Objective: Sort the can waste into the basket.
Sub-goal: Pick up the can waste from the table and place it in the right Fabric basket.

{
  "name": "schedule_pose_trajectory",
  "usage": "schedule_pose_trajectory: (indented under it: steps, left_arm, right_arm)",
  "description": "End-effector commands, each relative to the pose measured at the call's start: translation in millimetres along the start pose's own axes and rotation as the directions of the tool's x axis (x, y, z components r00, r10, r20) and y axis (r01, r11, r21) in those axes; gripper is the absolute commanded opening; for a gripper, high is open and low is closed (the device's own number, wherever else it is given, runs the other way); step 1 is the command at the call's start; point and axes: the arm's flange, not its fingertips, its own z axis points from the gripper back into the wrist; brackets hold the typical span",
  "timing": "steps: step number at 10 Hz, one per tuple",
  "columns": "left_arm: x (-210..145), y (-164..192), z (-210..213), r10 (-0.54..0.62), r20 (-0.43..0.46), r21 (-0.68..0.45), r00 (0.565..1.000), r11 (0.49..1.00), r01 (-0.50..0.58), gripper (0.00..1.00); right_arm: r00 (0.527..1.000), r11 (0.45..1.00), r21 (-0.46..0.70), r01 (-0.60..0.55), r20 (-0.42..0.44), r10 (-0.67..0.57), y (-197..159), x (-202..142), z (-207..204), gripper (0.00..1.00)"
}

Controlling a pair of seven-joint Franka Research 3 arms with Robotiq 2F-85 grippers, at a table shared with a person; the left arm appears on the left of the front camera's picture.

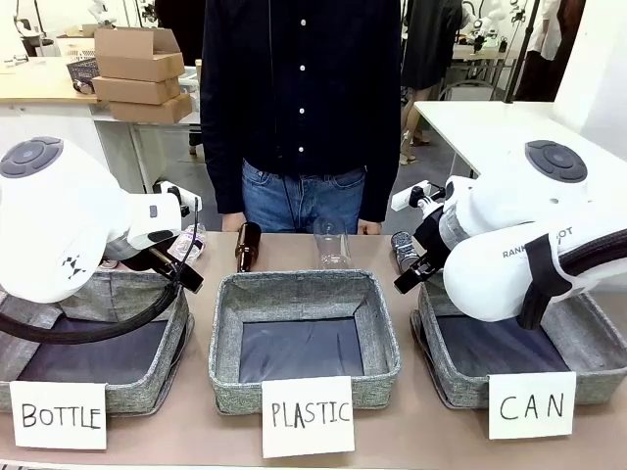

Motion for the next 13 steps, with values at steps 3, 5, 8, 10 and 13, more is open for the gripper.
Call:
schedule_pose_trajectory:
  steps: [3,5,8,10,13]
  left_arm:
    - [20,-4,36,0.011,-0.043,-0.051,0.999,0.999,-0.013,1.00]
    - [25,-18,150,0.053,0.015,-0.021,0.999,0.998,-0.052,1.00]
    - [-45,-15,198,-0.019,0.035,-0.137,0.999,0.990,0.024,1.00]
    - [12,-20,226,0.012,0.071,-0.057,0.997,0.998,-0.008,1.00]
    - [3,9,235,0.092,0.074,-0.344,0.993,0.937,-0.061,1.00]
  right_arm:
    - [0.999,0.999,0.028,-0.032,0.004,0.032,-3,3,38,1.00]
    - [0.998,0.999,0.052,0.008,0.066,-0.012,-4,-12,142,1.00]
    - [0.956,0.933,0.212,-0.292,0.042,0.290,-2,-81,184,1.00]
    - [0.980,0.970,0.147,-0.194,0.071,0.185,-8,-7,200,1.00]
    - [0.982,0.840,0.526,-0.134,0.183,0.042,-27,-17,203,1.00]
